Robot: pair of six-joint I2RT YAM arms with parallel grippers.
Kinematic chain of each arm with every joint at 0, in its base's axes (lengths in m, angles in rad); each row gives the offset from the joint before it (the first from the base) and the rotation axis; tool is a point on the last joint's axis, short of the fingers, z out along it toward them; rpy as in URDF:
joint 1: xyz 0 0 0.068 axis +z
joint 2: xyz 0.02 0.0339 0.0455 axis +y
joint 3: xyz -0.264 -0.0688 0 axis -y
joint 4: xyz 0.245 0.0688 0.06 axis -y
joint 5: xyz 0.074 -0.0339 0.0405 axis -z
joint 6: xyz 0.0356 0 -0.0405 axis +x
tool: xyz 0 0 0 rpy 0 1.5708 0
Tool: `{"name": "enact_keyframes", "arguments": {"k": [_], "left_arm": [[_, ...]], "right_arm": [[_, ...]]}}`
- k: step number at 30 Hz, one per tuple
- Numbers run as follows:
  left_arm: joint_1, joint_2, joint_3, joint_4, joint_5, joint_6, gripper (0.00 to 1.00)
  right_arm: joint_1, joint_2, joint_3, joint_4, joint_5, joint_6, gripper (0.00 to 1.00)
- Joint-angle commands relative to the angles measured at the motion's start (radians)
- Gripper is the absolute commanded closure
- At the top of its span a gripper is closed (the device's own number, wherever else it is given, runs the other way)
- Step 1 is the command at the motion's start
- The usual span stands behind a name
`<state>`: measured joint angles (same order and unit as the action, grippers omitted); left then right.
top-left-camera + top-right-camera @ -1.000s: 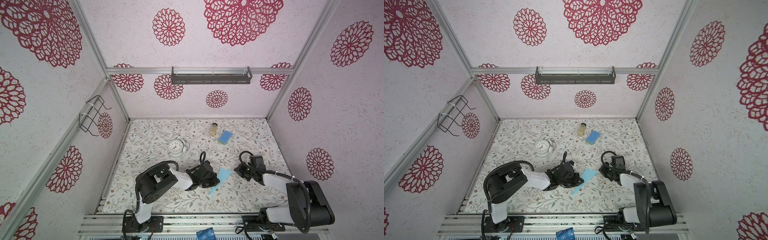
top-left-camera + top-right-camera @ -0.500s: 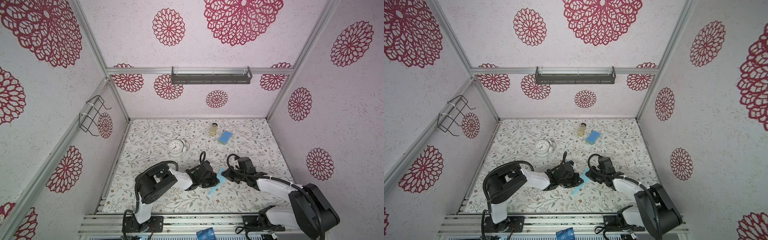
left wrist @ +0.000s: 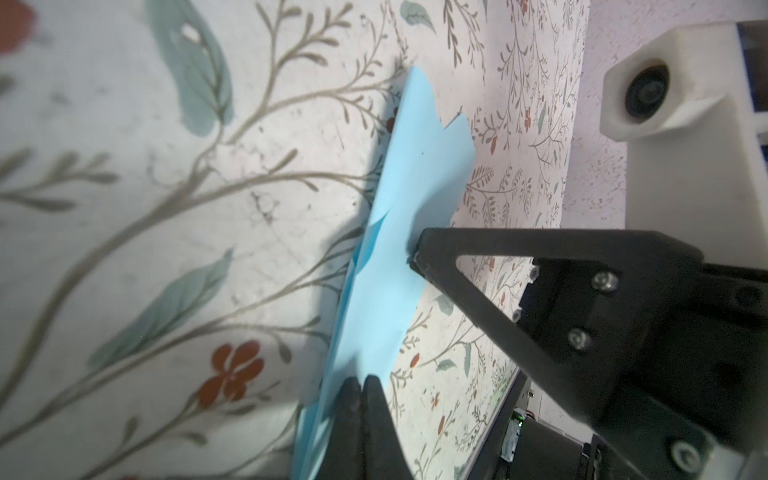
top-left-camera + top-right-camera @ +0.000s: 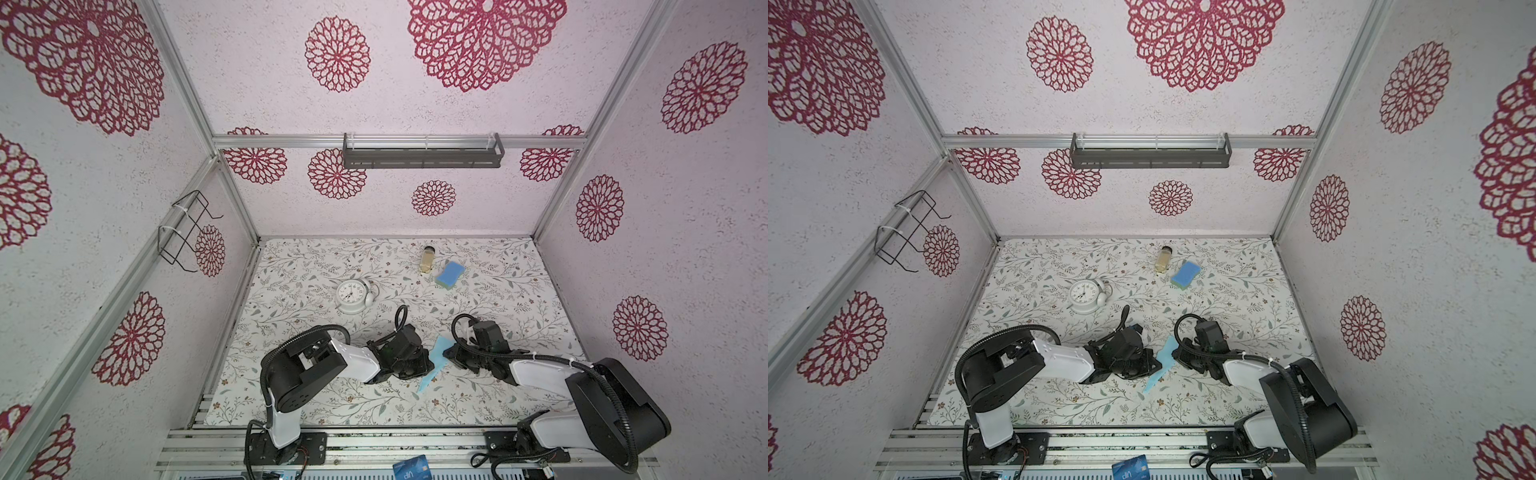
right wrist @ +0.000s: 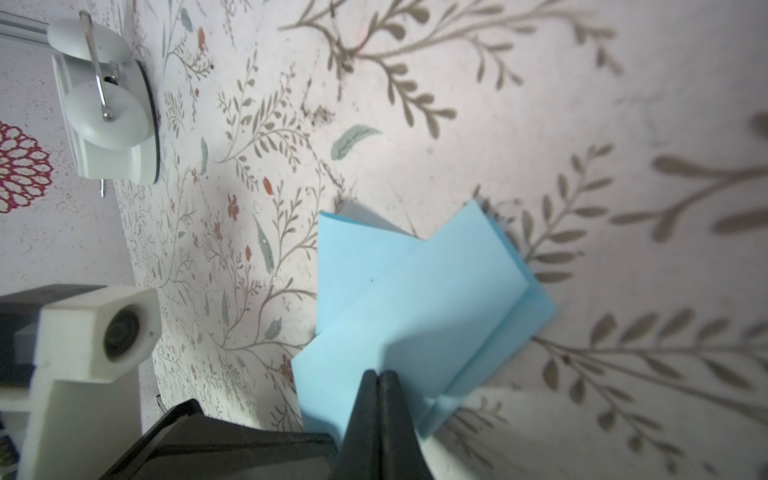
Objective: Fold a paper plane with a square sheet of paper (fold left side to right side)
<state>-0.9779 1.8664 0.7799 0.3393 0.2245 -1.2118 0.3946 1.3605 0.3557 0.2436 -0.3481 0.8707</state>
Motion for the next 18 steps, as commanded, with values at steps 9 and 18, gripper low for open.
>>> {"name": "enact_keyframes", "arguments": {"k": [9, 18], "left_arm": [[-0.052, -0.067, -0.107, -0.055, -0.036, -0.061, 1.0], [-0.104, -0.132, -0.185, -0.054, -0.076, -0.114, 1.0]], "right_arm": [[0.003, 0.035, -0.025, -0.053, 0.078, -0.026, 1.0], [0.002, 0.044, -0.023, -0.052, 0.08, -0.035, 1.0]]}}
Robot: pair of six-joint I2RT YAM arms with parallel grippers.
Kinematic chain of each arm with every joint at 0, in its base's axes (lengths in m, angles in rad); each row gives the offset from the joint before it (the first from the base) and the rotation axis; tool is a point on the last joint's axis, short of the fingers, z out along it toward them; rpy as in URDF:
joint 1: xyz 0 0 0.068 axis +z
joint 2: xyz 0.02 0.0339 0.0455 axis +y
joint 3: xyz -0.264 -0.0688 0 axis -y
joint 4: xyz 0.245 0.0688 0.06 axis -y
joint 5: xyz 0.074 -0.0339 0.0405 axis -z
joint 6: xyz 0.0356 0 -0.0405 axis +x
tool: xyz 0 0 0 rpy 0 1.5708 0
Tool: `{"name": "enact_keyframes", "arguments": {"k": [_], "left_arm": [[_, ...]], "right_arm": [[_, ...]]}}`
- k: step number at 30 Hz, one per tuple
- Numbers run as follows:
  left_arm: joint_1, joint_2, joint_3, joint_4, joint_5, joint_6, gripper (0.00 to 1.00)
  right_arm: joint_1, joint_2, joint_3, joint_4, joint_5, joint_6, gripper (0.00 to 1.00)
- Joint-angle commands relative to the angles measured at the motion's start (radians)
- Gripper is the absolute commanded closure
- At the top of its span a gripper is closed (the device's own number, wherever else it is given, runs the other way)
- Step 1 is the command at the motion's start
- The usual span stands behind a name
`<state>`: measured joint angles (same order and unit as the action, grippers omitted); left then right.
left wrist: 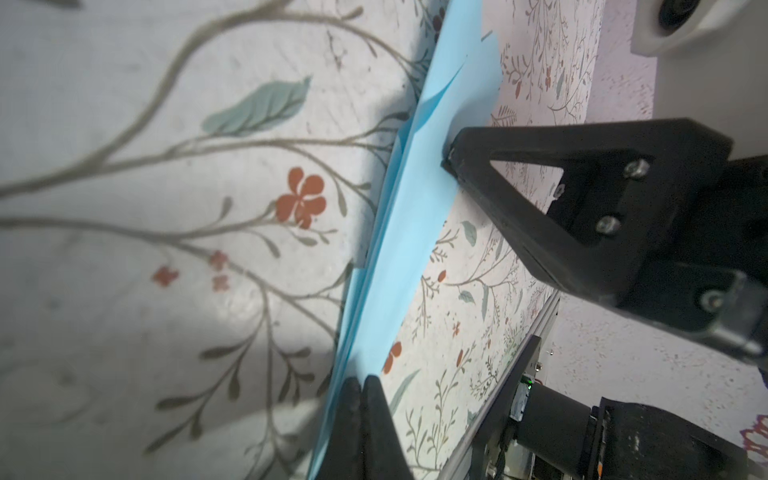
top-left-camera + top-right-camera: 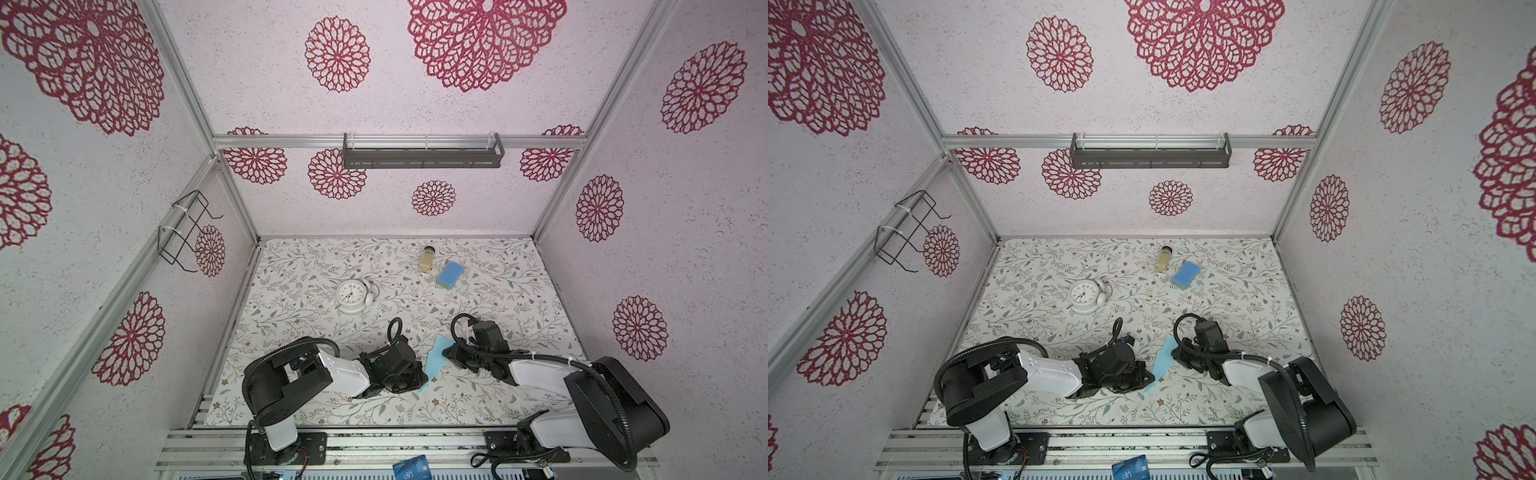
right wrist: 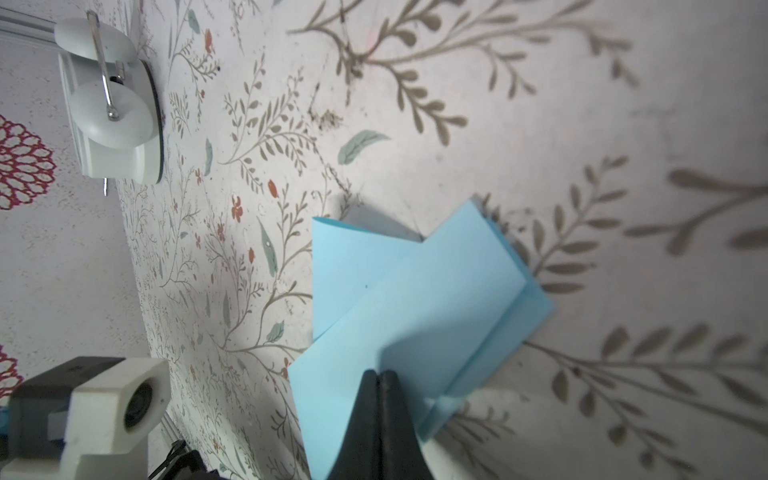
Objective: Fold a paper plane with a square sheet of paper (fold left side to right side)
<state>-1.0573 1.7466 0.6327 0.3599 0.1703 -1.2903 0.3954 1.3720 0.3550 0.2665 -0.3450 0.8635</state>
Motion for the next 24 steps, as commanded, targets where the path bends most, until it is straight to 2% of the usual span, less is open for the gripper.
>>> {"name": "enact_keyframes", "arguments": {"k": [1, 7, 14, 19, 24], "left_arm": [[-0.033, -0.022, -0.045, -0.078, -0.025, -0.043, 1.0], [-0.077, -0.087, -0.108, -0.099, -0.061, -0.085, 1.0], [-0.073, -0.183, -0.18, -0.132, -0.112, -0.106, 1.0], [-0.018, -0.246, -0.158, -0.196, -0.127, -0.057, 1.0], [0.083, -0.265, -0.103, -0.244, -0.103, 0.038, 1.0]], "right_arm": [[0.002, 0.036, -0.019, -0.075, 0.075, -0.031, 1.0], [-0.002, 0.066, 0.007, -0.065, 0.055, -0.054, 1.0], [-0.005, 0.121, 0.076, -0.035, -0.026, -0.133, 1.0], [-0.005, 0.136, 0.16, -0.032, -0.115, -0.163, 1.0], [-0.005, 0.022, 0.208, -0.133, -0.117, -0.172, 1.0]]}}
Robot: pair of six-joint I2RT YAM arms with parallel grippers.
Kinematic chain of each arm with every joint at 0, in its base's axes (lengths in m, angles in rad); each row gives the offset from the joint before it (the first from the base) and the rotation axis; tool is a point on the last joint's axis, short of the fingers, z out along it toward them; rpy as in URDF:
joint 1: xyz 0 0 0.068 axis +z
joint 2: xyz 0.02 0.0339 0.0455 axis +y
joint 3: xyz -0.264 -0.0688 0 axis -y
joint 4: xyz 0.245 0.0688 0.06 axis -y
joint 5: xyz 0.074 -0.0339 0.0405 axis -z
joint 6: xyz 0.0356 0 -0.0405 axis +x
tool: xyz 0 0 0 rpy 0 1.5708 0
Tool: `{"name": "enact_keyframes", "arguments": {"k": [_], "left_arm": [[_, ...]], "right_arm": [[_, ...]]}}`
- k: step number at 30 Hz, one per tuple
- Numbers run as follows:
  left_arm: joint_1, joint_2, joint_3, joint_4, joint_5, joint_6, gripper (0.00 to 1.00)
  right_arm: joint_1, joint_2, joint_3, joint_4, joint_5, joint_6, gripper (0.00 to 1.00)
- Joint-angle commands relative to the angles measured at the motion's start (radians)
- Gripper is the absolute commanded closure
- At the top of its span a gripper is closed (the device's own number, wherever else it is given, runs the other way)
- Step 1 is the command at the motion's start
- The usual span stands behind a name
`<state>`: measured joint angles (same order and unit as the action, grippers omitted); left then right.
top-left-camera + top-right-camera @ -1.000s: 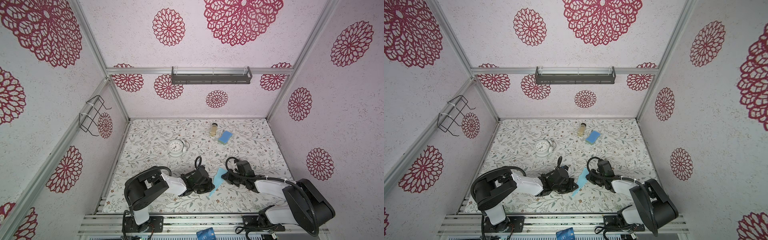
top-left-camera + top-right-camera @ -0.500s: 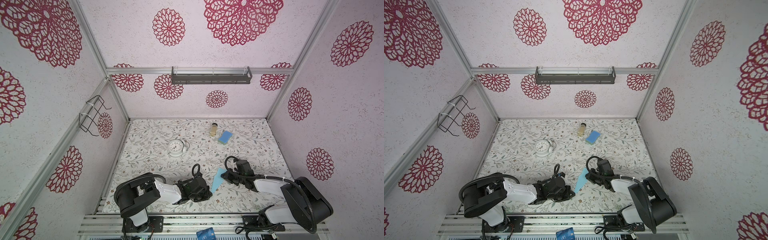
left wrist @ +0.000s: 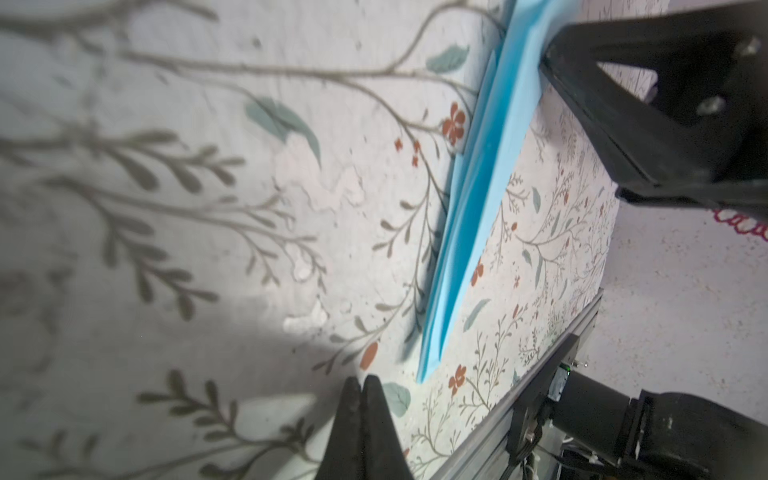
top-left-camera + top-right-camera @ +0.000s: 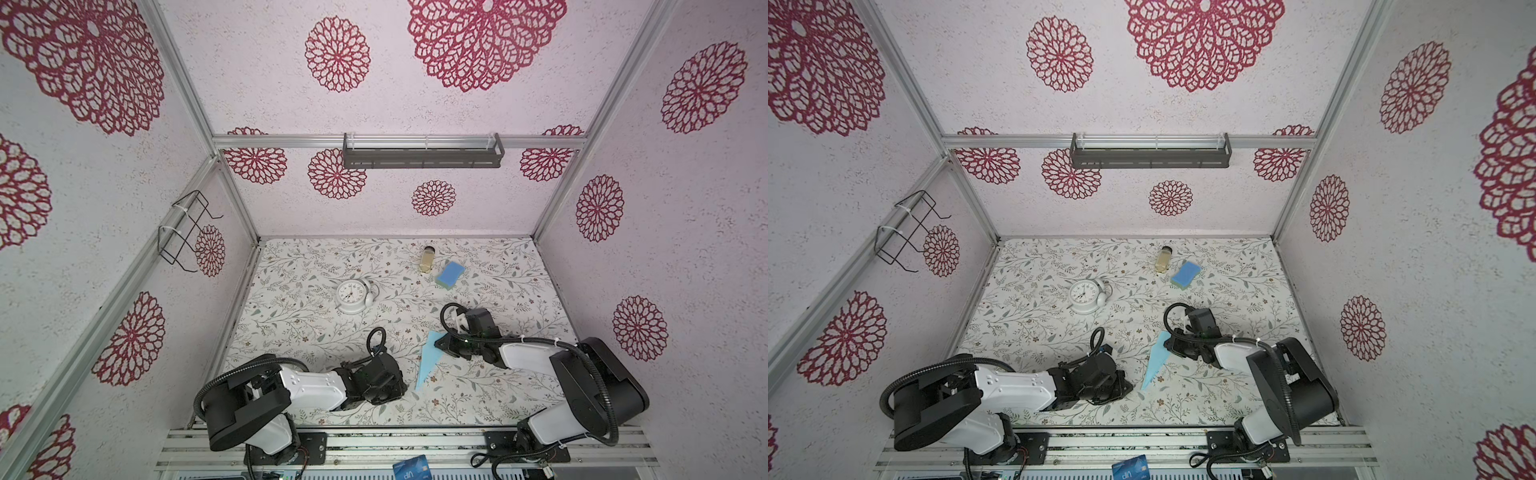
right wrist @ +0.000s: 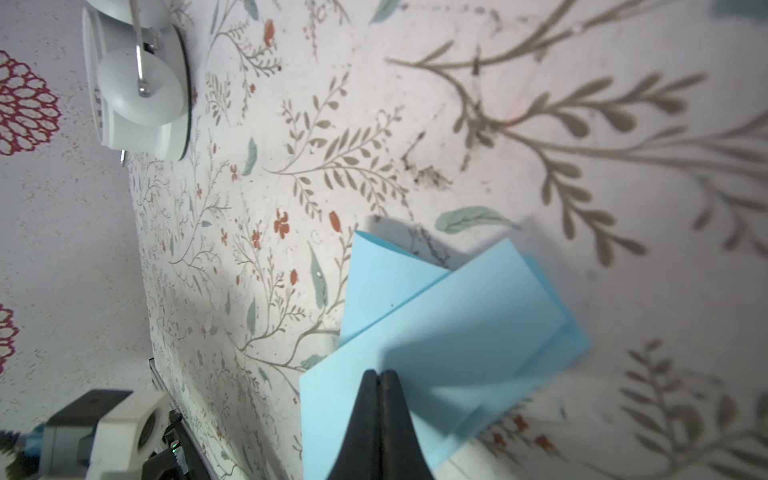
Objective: Fold a paper plane with a square sheet of paper (fold left side to right side)
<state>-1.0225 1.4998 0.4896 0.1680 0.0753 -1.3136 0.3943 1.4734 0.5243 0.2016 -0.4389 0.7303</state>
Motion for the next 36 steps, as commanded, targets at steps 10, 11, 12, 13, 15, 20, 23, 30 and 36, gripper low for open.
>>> {"name": "enact_keyframes", "arguments": {"k": [10, 11, 12, 13, 15, 20, 23, 30, 36], "left_arm": [[0.232, 0.133, 0.26, -0.083, 0.114, 0.27, 0.76], [0.239, 0.155, 0.283, -0.086, 0.124, 0.283, 0.75], [0.248, 0.18, 0.307, -0.083, 0.137, 0.297, 0.74], [0.255, 0.208, 0.331, -0.073, 0.159, 0.307, 0.72], [0.266, 0.259, 0.375, -0.051, 0.2, 0.324, 0.69], [0.278, 0.376, 0.475, -0.032, 0.28, 0.342, 0.64], [0.28, 0.434, 0.514, -0.005, 0.33, 0.331, 0.63], [0.275, 0.557, 0.551, 0.126, 0.446, 0.282, 0.61], [0.261, 0.55, 0.514, 0.276, 0.491, 0.237, 0.62]], "right_arm": [[-0.042, -0.298, -0.106, -0.142, 0.026, -0.011, 1.0], [-0.048, -0.303, -0.124, -0.135, 0.021, -0.005, 1.0], [-0.051, -0.305, -0.141, -0.124, 0.018, -0.002, 1.0], [-0.053, -0.306, -0.156, -0.115, 0.016, 0.002, 1.0], [-0.055, -0.303, -0.18, -0.101, 0.012, 0.002, 1.0], [-0.058, -0.283, -0.216, -0.071, 0.003, 0.001, 1.0], [-0.059, -0.26, -0.229, -0.053, -0.002, 0.002, 1.0], [-0.063, -0.214, -0.244, -0.004, -0.011, 0.01, 1.0], [-0.093, -0.175, -0.253, 0.02, -0.02, -0.002, 1.0]]}}
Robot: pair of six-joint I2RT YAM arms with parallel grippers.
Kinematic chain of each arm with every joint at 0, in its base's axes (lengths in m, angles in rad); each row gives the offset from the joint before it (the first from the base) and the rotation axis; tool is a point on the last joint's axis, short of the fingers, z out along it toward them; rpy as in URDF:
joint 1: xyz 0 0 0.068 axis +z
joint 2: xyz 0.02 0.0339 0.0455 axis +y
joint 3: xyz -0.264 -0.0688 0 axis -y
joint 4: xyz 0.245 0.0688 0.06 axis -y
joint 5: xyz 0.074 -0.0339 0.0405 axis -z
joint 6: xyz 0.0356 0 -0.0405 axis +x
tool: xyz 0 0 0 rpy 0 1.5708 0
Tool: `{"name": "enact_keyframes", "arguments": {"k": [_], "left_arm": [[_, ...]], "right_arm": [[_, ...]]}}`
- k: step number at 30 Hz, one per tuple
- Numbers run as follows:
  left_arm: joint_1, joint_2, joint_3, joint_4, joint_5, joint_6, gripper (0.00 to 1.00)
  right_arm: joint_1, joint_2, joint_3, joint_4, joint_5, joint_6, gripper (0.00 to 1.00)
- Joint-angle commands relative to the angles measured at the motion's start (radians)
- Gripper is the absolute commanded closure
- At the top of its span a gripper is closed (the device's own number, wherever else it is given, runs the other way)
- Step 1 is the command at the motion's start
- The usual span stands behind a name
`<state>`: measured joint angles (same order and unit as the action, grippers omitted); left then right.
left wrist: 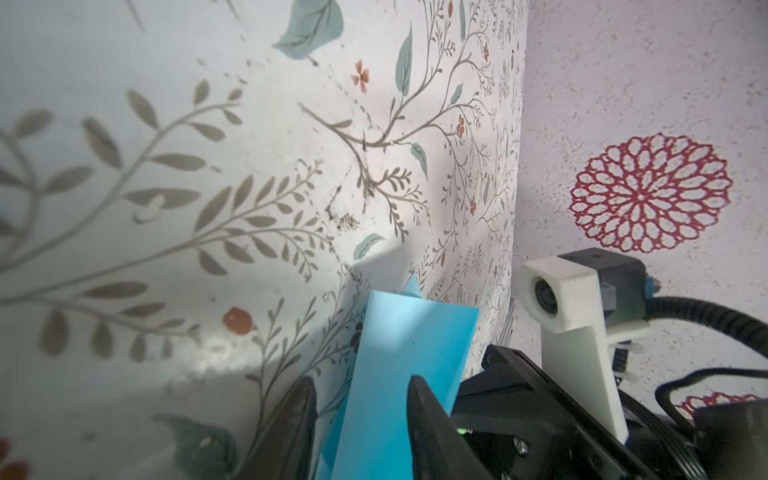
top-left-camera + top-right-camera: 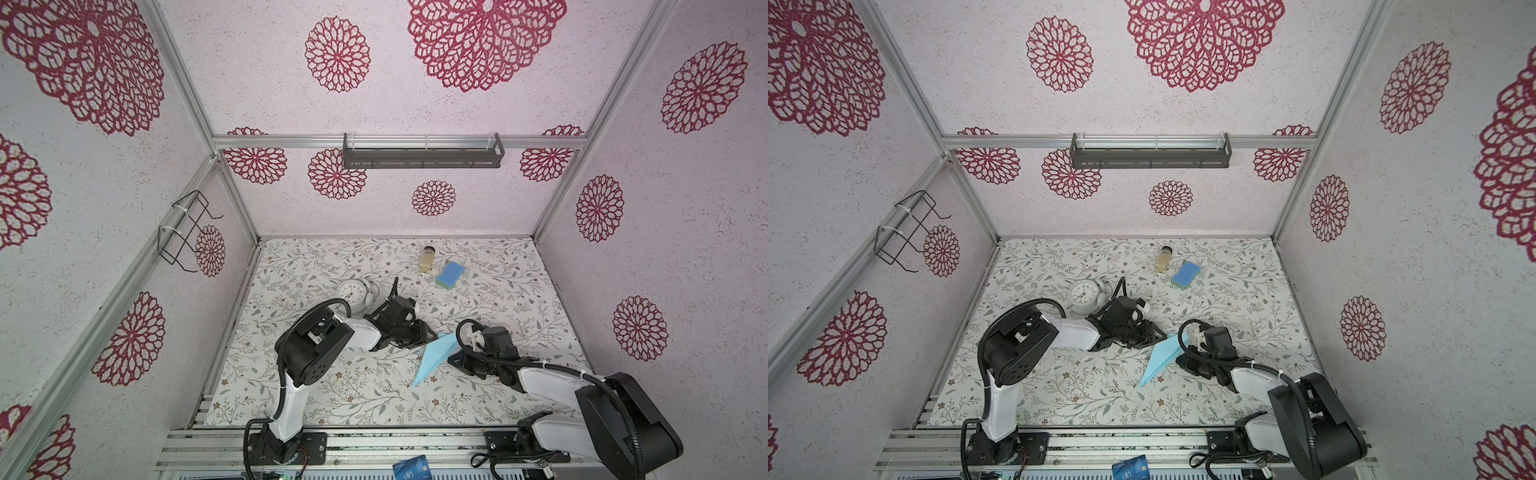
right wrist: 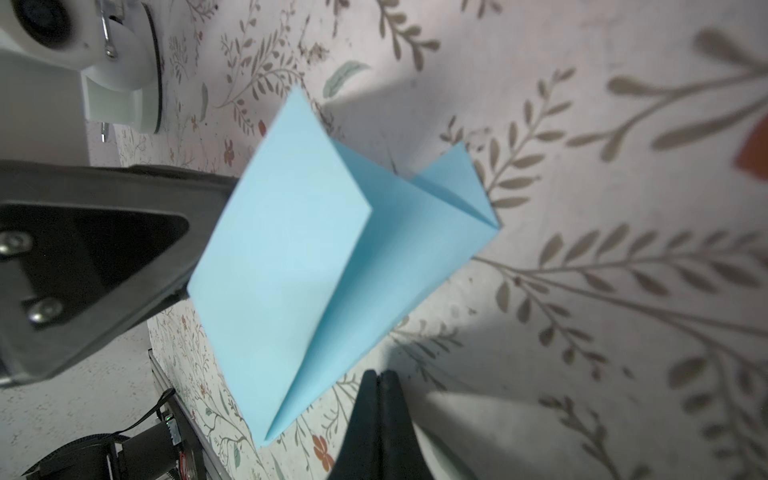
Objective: Fold a paper plane with a square sheet of paper (fold left side to right side)
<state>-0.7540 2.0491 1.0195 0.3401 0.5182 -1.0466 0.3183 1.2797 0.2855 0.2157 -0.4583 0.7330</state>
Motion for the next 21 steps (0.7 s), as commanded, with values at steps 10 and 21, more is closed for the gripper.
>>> {"name": "enact_keyframes", "arguments": {"k": [10, 21], "left_arm": [[-0.058, -0.054, -0.055, 0.2, 0.064, -0.053, 0.74], [-0.117, -0.076, -0.085, 0.174, -0.062, -0.057, 0.82]], "right_arm": [[-0.059, 0.081, -0.036, 0.047, -0.036, -0.034, 1.0], [-0.074, 0.083, -0.046, 0.058, -0.058, -0.048, 1.0]]}}
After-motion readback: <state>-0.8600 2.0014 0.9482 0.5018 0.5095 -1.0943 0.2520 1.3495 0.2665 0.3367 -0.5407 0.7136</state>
